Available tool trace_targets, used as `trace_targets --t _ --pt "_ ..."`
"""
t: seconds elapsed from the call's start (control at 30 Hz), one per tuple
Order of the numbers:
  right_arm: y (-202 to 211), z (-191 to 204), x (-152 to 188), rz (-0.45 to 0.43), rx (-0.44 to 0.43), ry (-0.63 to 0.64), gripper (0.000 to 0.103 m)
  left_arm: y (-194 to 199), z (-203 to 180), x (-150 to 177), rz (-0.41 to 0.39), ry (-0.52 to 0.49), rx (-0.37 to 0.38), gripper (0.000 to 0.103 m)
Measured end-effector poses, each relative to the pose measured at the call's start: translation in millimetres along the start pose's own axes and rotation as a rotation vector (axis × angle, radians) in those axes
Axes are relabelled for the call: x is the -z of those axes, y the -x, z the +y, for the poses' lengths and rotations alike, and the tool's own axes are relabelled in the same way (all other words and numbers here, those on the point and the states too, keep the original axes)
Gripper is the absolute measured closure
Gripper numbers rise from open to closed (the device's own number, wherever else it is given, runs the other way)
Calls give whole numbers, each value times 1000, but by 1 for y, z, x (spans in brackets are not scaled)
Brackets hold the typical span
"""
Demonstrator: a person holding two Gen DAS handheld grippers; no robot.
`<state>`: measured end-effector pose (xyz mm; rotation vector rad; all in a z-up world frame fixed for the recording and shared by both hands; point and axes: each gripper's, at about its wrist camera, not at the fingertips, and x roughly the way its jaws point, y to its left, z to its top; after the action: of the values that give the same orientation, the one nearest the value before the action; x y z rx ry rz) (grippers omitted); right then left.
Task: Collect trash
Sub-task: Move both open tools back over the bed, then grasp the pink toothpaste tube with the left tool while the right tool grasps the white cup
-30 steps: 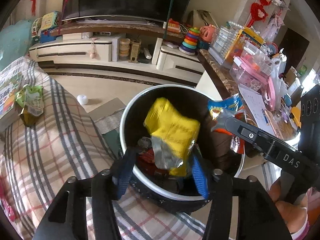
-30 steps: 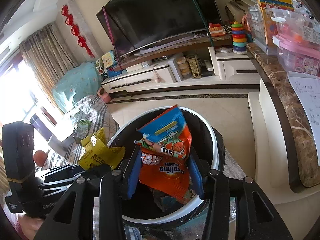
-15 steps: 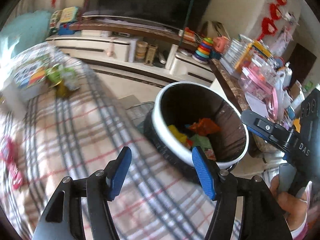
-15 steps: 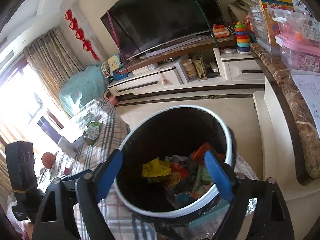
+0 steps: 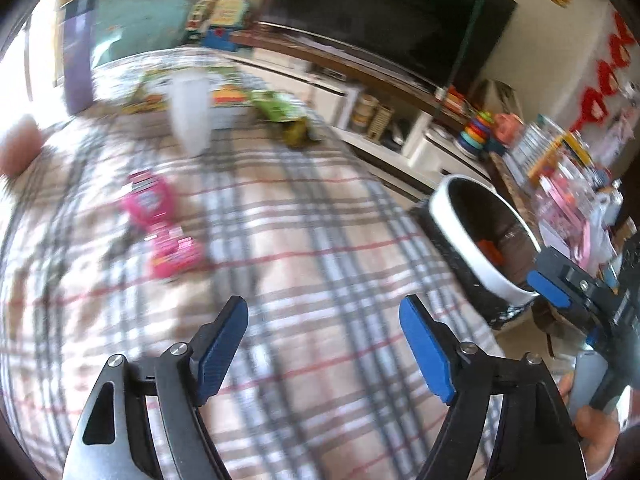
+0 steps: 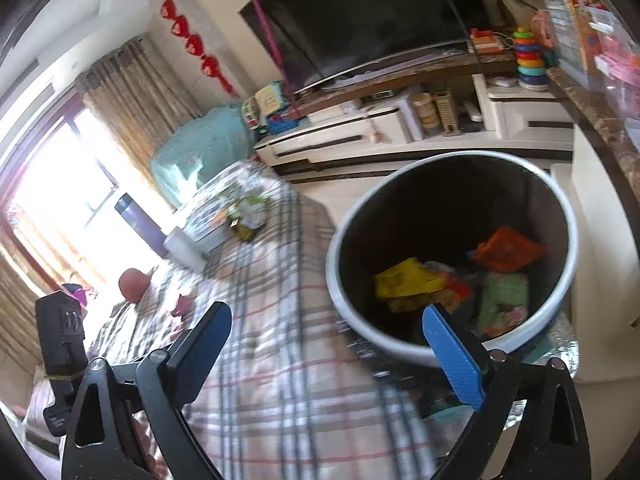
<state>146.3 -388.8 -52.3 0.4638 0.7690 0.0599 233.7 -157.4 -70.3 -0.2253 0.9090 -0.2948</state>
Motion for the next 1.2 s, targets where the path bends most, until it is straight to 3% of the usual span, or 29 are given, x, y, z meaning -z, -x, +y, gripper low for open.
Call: trace_targets --t 0.23,0.47,0.7,0.83,0.97,1.07,1.17,1.2 --pt "-17 50 24 -12 -34 130 1 21 36 10 -3 85 -37 24" --pt "-40 70 39 46 -71 131 1 29 59 4 -20 149 -68 24" --pt "-51 71 37 58 -74 91 1 4 62 -28 18 153 -68 25" --pt "-57 72 33 56 -76 76 1 -19 64 -46 23 128 -132 27" --pt "-65 76 30 80 -85 69 1 -34 68 -47 24 101 -176 50" --pt "-74 79 26 96 -97 64 1 -34 75 -45 12 81 -184 81" --pt "-84 83 25 102 -99 75 1 -25 95 -41 6 100 -135 83" --pt "-86 85 25 106 -100 78 1 -19 102 -38 -5 99 -153 83"
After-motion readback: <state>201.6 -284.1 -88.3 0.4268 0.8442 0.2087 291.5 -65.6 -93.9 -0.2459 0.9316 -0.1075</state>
